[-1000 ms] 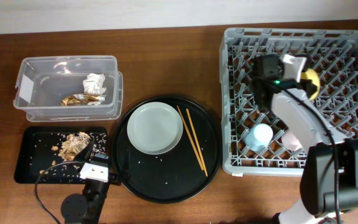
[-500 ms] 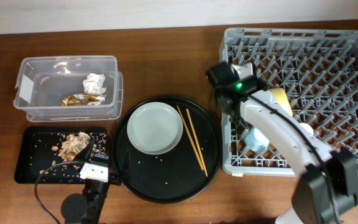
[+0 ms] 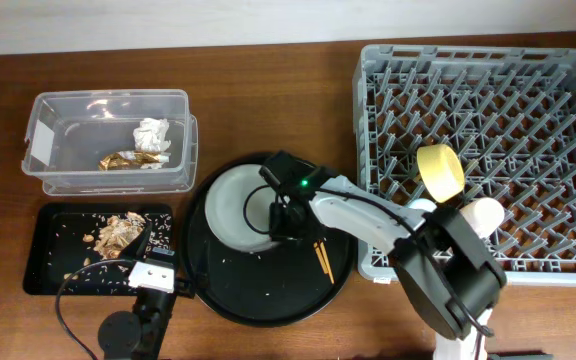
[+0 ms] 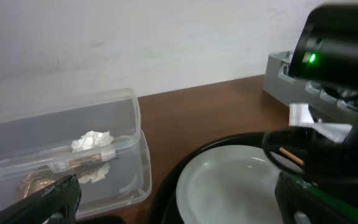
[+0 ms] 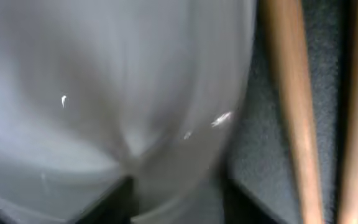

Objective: Sort waste into correct bins and load items into the dishwasher rack

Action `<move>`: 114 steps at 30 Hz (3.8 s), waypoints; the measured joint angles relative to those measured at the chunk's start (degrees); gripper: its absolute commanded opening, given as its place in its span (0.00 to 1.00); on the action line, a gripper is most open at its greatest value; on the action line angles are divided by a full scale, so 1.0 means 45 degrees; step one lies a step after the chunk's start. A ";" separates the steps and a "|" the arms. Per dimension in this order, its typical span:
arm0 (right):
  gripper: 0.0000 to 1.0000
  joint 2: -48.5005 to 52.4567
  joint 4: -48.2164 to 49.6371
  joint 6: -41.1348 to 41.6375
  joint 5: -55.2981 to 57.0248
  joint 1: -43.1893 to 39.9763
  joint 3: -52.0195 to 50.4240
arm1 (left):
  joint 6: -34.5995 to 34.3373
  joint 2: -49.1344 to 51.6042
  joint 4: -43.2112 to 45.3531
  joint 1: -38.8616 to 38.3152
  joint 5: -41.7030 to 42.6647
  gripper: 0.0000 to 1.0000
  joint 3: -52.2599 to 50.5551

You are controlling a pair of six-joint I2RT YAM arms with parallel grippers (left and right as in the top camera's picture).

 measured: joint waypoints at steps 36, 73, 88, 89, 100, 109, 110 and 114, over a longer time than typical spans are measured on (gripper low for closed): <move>0.42 -0.3502 0.0787 -0.6946 1.6402 -0.8082 -0.0034 | 0.0000 0.0015 0.0000 0.0000 0.0000 0.99 0.0000; 0.04 -0.1996 -0.2453 -0.6251 0.2011 -0.0976 0.1603 | 0.0000 0.0029 0.0000 0.0000 0.0000 0.99 0.0000; 0.33 -0.2453 -0.3492 -0.6368 0.3585 -0.5557 0.1885 | 0.0000 0.0024 0.0000 0.0000 -0.0005 0.99 0.0000; 0.37 -0.2696 -0.3701 -0.6411 0.3492 -0.5013 0.1885 | 0.0000 0.0024 0.0000 0.0000 0.0000 0.99 0.0000; 0.41 -0.0957 -0.0481 -0.3823 0.4061 -0.0005 -0.0729 | 0.0000 0.0029 0.0005 0.0000 0.0000 0.99 0.0000; 0.04 -0.1472 -0.2249 -0.3444 0.3764 -0.0612 -0.0481 | 0.0000 0.0024 0.0005 0.0000 -0.0005 0.99 0.0000; 0.04 -0.2079 -0.2535 -0.3619 0.3861 -0.0942 -0.0330 | 0.0000 0.0024 0.0000 0.0000 -0.0005 0.99 0.0000; 0.04 -0.5960 -0.2142 -0.4464 0.4221 -0.3657 0.0753 | 0.0000 0.0024 0.0000 0.0000 0.0000 0.99 0.0000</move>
